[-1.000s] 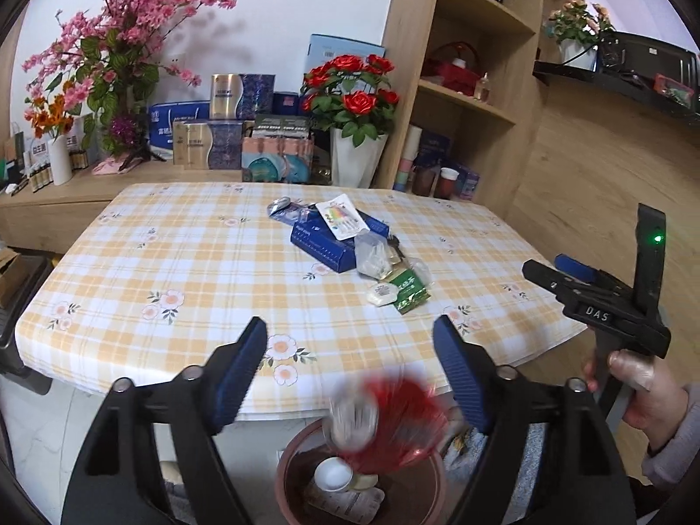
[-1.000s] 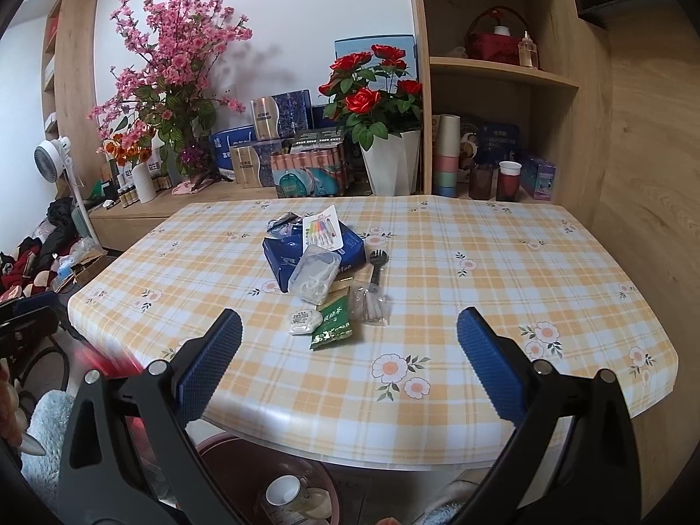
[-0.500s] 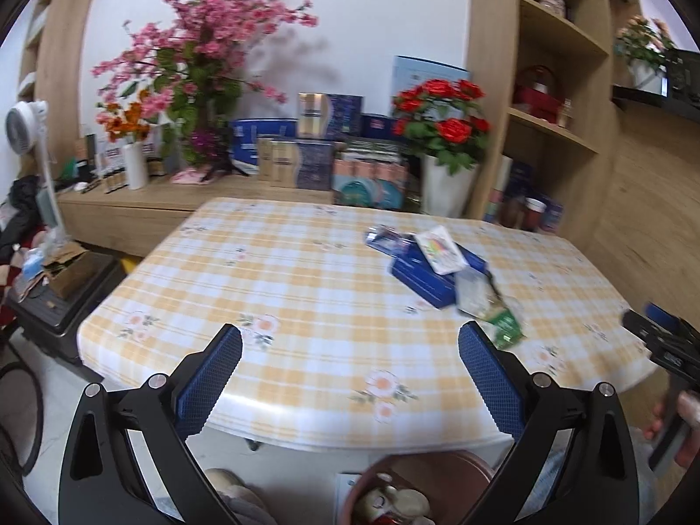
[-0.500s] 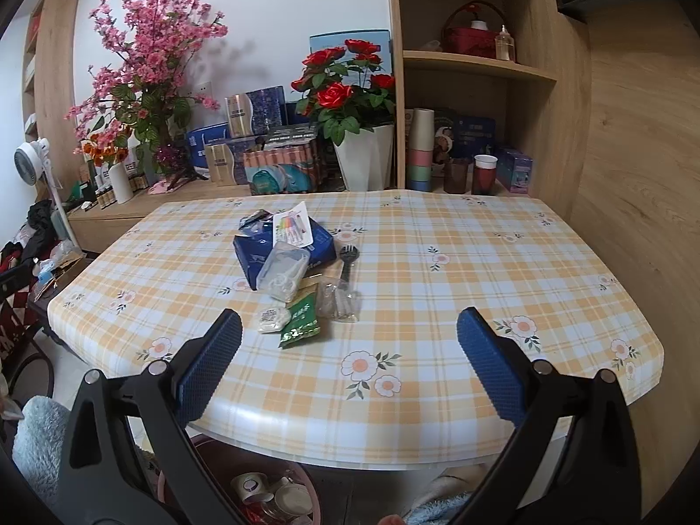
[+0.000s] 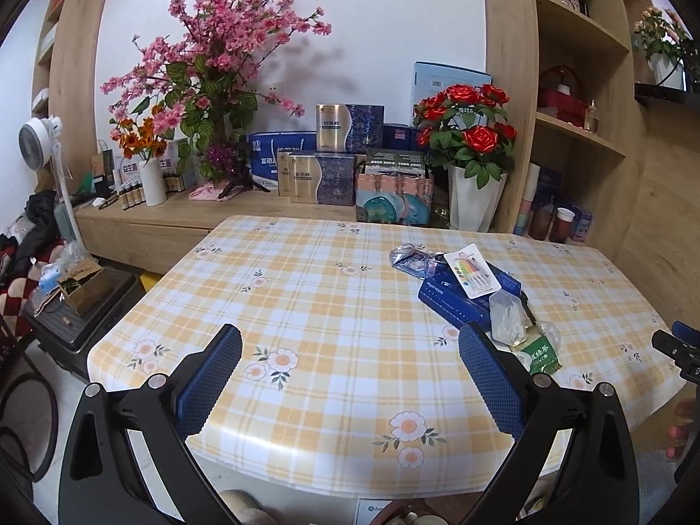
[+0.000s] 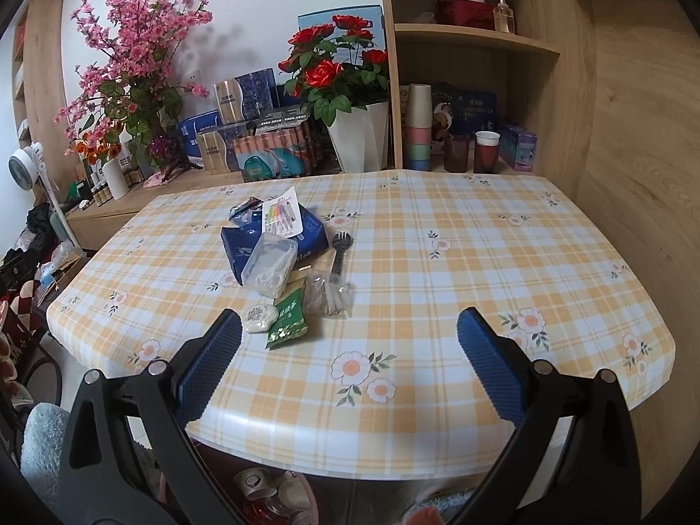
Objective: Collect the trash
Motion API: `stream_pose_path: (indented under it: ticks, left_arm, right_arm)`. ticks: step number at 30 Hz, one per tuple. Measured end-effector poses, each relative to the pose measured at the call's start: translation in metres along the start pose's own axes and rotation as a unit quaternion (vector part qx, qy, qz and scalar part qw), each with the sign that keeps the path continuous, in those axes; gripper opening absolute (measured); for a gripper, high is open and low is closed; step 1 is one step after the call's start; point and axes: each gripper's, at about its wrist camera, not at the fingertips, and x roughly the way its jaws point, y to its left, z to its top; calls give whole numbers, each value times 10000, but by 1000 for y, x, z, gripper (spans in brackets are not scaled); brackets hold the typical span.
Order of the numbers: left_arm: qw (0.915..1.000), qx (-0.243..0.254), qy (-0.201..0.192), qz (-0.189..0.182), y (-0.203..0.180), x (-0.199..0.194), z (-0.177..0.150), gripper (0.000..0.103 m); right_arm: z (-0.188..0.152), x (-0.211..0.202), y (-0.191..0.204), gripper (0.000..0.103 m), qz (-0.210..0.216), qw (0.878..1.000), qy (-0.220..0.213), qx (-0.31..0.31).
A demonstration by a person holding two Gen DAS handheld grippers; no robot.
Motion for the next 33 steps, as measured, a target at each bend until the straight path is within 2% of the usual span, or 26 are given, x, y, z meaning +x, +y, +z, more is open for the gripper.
stream_pose_path:
  ticks: [15, 19, 23, 27, 29, 31, 33]
  left_arm:
    - [9988, 231, 84, -426, -32, 37, 9, 97]
    - [9981, 322, 164, -499, -40, 53, 8, 97]
    - [9974, 402, 284, -520, -47, 69, 6, 97]
    - [9963, 380, 527, -564, -53, 88, 3, 97]
    - [9959, 333, 636, -559, -54, 97, 0, 97]
    - [9950, 216, 735, -634, -55, 106, -1, 97]
    - [9941, 120, 785, -738, -57, 111, -1, 97]
  right_arm:
    - [15, 39, -14, 97, 37, 9995, 295, -74]
    - [15, 59, -16, 97, -164, 9988, 444, -154]
    - [12, 81, -24, 97, -178, 9978, 628, -107]
    - [9, 106, -25, 96, -160, 9961, 798, -336]
    - [9, 117, -25, 94, -89, 9954, 871, -387]
    - [9, 129, -24, 84, -25, 9943, 977, -430]
    - [10, 139, -24, 82, 93, 9934, 1067, -401]
